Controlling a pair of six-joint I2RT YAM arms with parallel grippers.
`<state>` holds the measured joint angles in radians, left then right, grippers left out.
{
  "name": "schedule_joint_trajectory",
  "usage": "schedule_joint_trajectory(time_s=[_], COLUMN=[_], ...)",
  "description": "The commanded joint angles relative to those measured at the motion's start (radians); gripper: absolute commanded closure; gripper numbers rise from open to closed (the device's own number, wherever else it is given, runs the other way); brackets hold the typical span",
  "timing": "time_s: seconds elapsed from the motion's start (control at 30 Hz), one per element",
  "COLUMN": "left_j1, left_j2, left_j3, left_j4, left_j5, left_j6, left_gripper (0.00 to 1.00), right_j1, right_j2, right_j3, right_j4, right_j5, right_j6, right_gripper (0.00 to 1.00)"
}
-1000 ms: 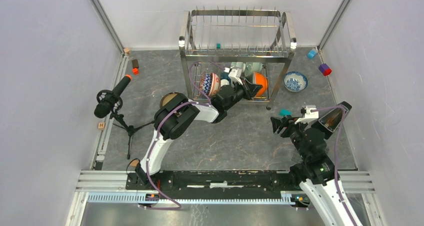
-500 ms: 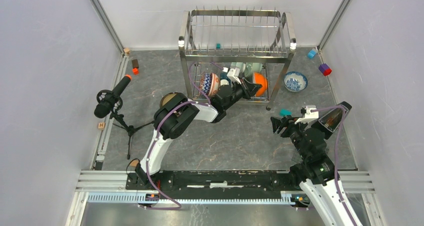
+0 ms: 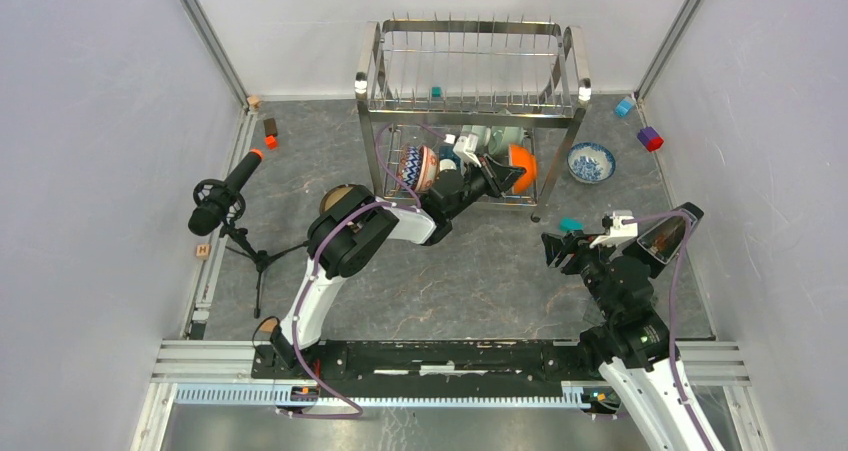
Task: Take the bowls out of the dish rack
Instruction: Pick up the bowl from the dish rack.
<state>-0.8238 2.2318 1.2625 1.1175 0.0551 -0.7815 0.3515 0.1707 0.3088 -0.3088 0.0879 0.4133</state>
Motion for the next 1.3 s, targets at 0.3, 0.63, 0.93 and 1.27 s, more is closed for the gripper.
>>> schedule_joint_trajectory(time_s=[0.3, 0.63, 0.93, 1.27], left_j1=[0.016, 0.011, -0.017, -0.085], left_j2=[-0.091, -0.118, -0.208, -0.314], left_j3=[-0.05, -0.077, -0.198, -0.334], left_j4=[0.395, 0.411, 0.431, 0.439], left_j5=[-0.001, 0.018, 0.009, -0.008], left_j6=[0.006, 0.016, 0.045, 0.088], left_gripper=[0.98, 0.98, 0.98, 0.98], right_j1=[0.006, 0.007, 0.007, 0.006], right_j2=[-0.013, -0.009, 0.004, -0.012], right_j3=[-0.016, -0.002, 0.038, 0.098], right_j4=[0.029, 0.026, 0.019, -0.028], right_j5=[0.016, 0.016, -0.008, -0.014], right_j6=[-0.021, -0.024, -0.029, -0.037], right_gripper=[0.36, 0.36, 0.29, 0.18])
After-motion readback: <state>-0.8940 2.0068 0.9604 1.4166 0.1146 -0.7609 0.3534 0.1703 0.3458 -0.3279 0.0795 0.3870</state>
